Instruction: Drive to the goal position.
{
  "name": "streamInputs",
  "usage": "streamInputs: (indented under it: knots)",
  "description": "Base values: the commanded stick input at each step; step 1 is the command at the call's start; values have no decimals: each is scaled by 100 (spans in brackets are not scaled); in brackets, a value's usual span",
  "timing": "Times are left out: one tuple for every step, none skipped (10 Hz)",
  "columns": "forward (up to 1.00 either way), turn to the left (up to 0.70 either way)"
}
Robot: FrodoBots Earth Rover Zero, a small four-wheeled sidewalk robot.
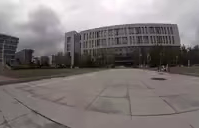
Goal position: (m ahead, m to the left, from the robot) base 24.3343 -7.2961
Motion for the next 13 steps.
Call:
streamInputs:
  knots:
    - [70, 0]
    - [70, 0]
    - [70, 0]
    - [70, 0]
    - [70, 0]
    - [70, 0]
    - [70, 0]
    - [70, 0]
    - [70, 0]
    - [70, 0]
    - [70, 0]
    - [70, 0]
    - [70, 0]
